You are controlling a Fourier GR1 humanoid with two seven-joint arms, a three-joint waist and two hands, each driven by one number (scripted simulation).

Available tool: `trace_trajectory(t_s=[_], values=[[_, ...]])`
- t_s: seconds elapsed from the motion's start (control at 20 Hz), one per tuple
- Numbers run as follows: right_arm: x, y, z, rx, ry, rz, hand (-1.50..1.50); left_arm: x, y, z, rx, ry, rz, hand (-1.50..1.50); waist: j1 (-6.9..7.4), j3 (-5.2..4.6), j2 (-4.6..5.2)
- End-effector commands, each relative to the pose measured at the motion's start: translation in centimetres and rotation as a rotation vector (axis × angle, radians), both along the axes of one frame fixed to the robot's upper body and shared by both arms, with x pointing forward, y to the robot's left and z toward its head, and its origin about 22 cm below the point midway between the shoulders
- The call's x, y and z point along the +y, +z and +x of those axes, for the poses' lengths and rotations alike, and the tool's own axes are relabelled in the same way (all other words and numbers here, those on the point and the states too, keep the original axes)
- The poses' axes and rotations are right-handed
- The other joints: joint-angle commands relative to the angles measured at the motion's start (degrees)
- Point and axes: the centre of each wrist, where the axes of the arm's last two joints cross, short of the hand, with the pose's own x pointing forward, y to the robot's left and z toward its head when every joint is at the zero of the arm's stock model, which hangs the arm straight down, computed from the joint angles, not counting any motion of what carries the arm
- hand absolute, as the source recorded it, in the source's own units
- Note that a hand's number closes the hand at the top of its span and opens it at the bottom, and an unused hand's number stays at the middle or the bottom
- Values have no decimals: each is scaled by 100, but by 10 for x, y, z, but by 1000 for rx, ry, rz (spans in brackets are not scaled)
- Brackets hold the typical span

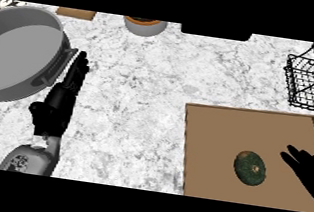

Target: Pick the squash from the tray and place it in the tiered basket

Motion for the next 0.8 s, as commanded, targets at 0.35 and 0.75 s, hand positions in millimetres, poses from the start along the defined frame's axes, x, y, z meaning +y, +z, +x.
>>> trace_trajectory(t_s=[0.35, 0.75], values=[[-13, -41, 21, -23, -90, -58, -150, -15, -13, 3, -7, 4, 4, 0, 5, -4, 13], [-4, -56, 23, -10, -36, -21, -150, 3, -8, -1, 3, 4, 4, 0, 20, -5, 11]])
